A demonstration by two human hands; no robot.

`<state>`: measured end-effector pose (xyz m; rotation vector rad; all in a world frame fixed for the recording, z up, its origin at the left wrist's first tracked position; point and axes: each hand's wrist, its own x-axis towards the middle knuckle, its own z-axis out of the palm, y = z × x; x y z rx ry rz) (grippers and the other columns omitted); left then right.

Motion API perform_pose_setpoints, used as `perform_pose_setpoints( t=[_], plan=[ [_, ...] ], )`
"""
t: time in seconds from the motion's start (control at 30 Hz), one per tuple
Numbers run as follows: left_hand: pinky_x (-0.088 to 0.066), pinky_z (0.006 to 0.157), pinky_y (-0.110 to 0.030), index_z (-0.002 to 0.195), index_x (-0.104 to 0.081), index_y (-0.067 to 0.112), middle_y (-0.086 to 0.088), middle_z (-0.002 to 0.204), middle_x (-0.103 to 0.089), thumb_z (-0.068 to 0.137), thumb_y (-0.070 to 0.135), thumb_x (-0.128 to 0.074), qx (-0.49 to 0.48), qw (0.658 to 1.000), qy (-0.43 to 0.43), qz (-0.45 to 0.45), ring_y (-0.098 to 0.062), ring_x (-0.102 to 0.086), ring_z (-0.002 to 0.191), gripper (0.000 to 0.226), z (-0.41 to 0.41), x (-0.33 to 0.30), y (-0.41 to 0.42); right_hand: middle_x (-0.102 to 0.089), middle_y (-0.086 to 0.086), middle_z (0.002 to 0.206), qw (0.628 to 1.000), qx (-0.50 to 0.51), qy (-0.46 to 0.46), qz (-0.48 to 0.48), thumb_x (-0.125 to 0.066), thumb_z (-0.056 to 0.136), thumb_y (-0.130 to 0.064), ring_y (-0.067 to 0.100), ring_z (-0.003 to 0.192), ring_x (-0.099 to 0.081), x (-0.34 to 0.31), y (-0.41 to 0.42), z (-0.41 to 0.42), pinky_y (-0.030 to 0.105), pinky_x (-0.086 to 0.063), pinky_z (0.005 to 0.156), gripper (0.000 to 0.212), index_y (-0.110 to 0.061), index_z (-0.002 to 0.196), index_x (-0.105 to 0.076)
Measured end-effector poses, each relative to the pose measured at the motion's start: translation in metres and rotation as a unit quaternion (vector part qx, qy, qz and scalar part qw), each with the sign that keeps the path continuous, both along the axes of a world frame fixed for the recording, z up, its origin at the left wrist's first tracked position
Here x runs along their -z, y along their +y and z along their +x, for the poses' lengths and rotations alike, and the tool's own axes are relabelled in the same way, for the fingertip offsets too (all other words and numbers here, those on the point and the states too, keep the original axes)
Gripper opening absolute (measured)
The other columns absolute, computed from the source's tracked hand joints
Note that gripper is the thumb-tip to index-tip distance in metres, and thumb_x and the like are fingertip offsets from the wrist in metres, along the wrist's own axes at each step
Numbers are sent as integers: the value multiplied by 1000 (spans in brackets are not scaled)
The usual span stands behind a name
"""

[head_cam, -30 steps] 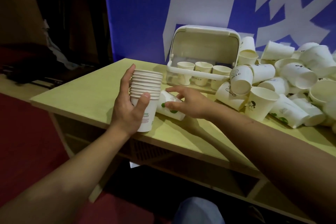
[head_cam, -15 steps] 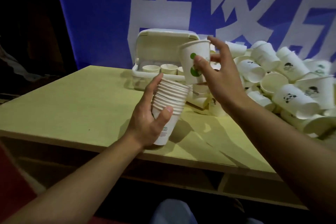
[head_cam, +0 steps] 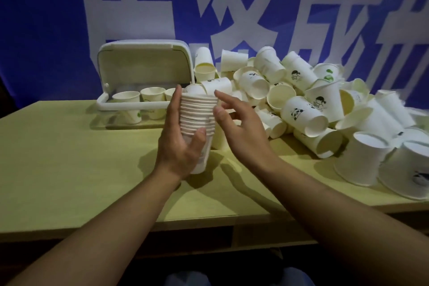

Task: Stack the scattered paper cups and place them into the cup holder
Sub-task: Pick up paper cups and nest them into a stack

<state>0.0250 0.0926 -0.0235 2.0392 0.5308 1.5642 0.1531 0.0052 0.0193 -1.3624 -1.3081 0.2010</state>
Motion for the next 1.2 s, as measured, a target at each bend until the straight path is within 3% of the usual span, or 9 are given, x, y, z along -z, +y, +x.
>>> perform_pose_setpoints(
  t=[0.13,0.27,0.4,0.67,0.77,0.9,1.03,1.13,1.2],
  plan=[
    [-54,84,-21,154,-23,29,21,139,-46,84,53,-52,-52,997,-54,3,5,-57,112,80,-10,10,18,-47,-6,134,991,119,-51,29,-63,92,-37,11,121,-42,13,29,12,28,-39,97,54,-36,142,-40],
    [-52,77,-13,152,-25,33,3,140,-49,83,55,-53,-53,993,-91,-54,4,-60,107,77,-14,8,17,-42,-4,141,976,214,-52,-9,-67,86,-49,16,124,-35,30,46,18,37,-35,102,71,-30,144,-32],
    [-54,77,-17,143,-28,47,8,136,-52,84,53,-55,-16,992,-100,-78,-1,-63,108,66,-11,2,10,-46,-2,141,976,202,-70,-50,-65,82,-61,22,125,-35,30,40,15,44,-34,103,79,-29,145,-30],
    [-48,87,-11,148,-29,32,22,135,-49,86,47,-54,-38,993,-96,-63,4,-58,116,69,-9,1,4,-56,0,135,969,146,-148,-130,-61,82,-69,25,125,-41,31,34,11,44,-31,102,75,-32,142,-35],
    [-47,85,-8,151,-27,27,19,136,-48,86,48,-52,-41,993,-89,-59,8,-57,116,73,-9,0,1,-50,-3,137,988,128,-67,-56,-70,79,-61,18,123,-47,29,34,16,45,-40,106,76,-31,140,-36],
    [-50,91,-17,154,-24,35,16,141,-48,87,50,-52,-31,999,-38,-25,0,-56,120,74,-9,2,-3,-39,-6,135,983,120,73,122,-78,81,-39,6,120,-43,20,25,23,17,-44,98,75,-28,141,-34],
    [-47,90,-14,152,-22,41,7,144,-44,88,57,-51,-49,995,62,66,4,-52,116,72,-7,1,-10,-37,-2,140,937,100,179,283,-72,89,-26,-3,123,-49,11,21,23,25,-51,97,78,-20,146,-19],
    [-43,79,-4,151,-22,39,9,139,-42,90,68,-46,-45,982,126,135,5,-48,104,71,-3,-1,-14,-39,1,144,910,62,211,352,-63,93,-35,3,127,-51,10,20,24,32,-50,101,69,-16,143,-18],
    [-46,76,-12,150,-21,45,6,141,-41,89,62,-51,-37,975,156,157,0,-49,104,70,-2,0,-15,-44,-20,138,914,36,180,361,-55,92,-47,-3,124,-51,7,19,21,24,-48,99,77,-5,144,-18]
  ],
)
